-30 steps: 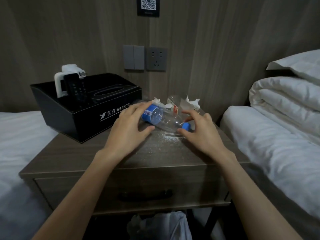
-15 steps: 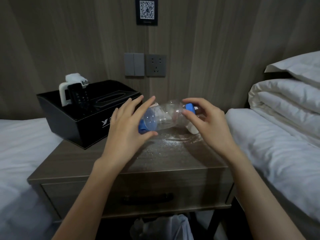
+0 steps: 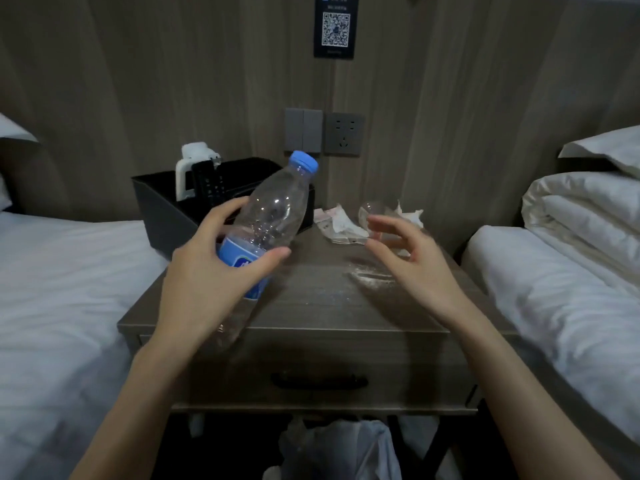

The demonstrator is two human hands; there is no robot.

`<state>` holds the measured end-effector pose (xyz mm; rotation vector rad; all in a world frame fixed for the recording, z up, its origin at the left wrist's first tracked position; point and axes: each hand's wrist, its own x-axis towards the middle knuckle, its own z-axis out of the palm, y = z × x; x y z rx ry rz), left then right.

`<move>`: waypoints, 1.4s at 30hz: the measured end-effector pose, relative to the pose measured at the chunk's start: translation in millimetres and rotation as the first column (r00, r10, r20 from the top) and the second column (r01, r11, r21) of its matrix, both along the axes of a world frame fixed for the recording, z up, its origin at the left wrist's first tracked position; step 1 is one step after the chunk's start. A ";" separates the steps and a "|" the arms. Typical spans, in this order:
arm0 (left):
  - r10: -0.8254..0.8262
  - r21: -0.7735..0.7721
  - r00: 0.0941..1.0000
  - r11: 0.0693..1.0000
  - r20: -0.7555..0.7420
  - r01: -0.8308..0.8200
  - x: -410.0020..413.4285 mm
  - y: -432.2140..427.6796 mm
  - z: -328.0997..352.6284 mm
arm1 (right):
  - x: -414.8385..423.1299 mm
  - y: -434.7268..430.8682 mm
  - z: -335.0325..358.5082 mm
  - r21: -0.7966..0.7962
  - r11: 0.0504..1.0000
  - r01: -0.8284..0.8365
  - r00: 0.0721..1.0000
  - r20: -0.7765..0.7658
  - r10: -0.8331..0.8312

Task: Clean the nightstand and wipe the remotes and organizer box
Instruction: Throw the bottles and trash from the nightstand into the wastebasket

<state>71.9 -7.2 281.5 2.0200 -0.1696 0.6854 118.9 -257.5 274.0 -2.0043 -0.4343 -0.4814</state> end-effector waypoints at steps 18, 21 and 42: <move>-0.244 -0.447 0.958 0.881 -0.148 0.156 6.1 22.2 -27.6 | 154.1 61.9 -8.2 -0.558 0.795 0.239 0.948 -0.045 -0.316; -0.270 -0.462 0.951 0.870 -0.149 0.174 7.6 19.1 -27.0 | 166.3 62.3 -20.8 -0.623 0.745 0.239 0.920 -0.100 -0.378; -0.315 -0.599 0.942 0.779 -0.119 0.185 -13.8 10.4 -17.9 | 30.1 60.8 32.5 0.057 0.955 0.290 0.899 0.326 -0.293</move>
